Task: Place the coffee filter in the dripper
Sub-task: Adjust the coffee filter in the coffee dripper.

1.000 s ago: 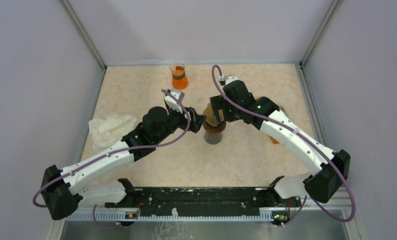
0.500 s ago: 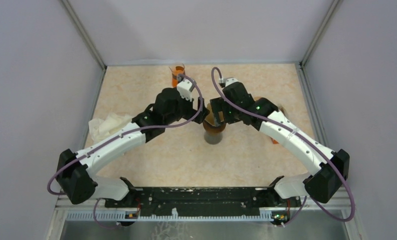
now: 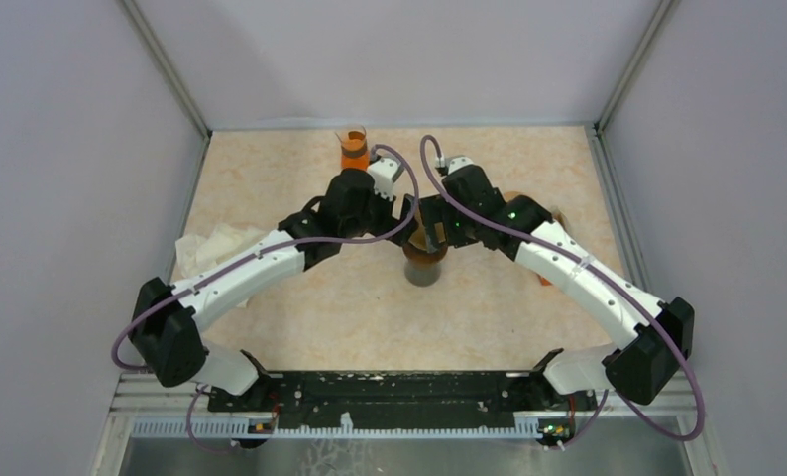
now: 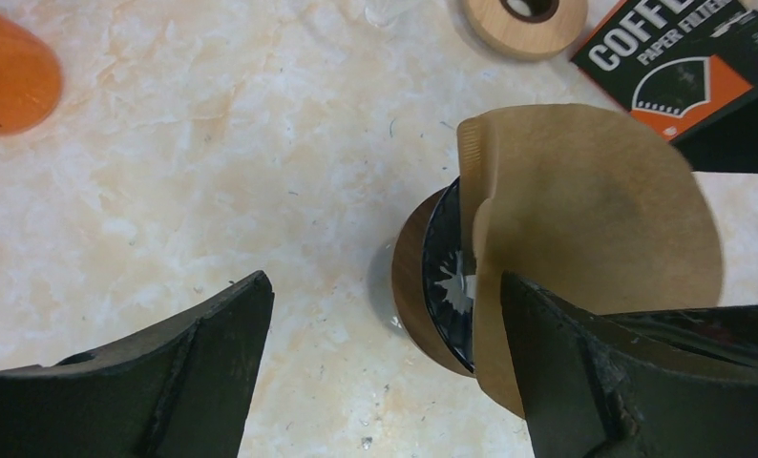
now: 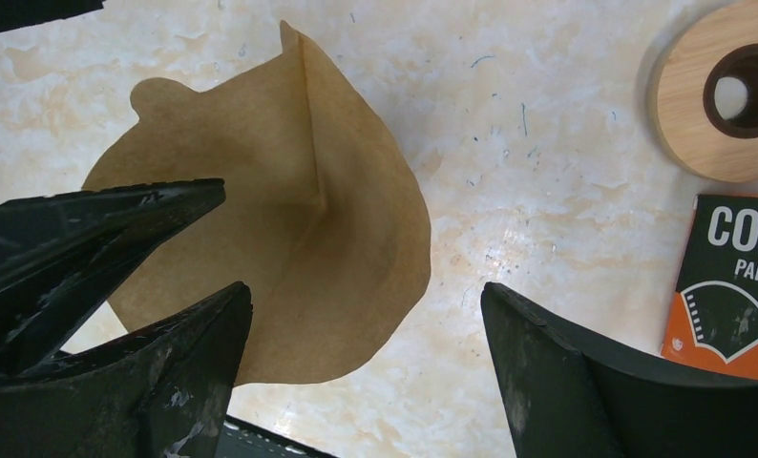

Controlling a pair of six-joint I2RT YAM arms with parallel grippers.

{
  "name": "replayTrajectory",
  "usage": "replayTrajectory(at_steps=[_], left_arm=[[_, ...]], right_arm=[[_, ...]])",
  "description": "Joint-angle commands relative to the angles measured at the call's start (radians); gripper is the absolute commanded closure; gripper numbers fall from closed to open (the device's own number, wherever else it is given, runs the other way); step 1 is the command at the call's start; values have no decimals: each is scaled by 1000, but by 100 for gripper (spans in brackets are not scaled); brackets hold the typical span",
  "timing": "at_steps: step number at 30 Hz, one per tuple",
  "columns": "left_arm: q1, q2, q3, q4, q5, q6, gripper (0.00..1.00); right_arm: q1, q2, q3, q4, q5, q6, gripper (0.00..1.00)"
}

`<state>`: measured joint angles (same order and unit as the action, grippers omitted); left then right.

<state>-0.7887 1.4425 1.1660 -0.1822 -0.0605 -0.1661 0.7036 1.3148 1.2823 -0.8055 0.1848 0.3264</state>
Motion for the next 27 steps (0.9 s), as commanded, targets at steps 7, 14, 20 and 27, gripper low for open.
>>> replayTrajectory(at_steps=[7, 14, 20, 27], left_arm=[[22, 69, 92, -97, -36, 36, 8], [28, 97, 127, -141, -38, 39, 9], [29, 105, 137, -158, -39, 42, 9], [31, 121, 156, -176, -44, 43, 9]], right_arm=[[-21, -52, -29, 27, 22, 10, 10], [-38, -51, -50, 38, 8, 11, 9], [-42, -37, -52, 49, -2, 11, 9], [-49, -30, -54, 59, -14, 11, 9]])
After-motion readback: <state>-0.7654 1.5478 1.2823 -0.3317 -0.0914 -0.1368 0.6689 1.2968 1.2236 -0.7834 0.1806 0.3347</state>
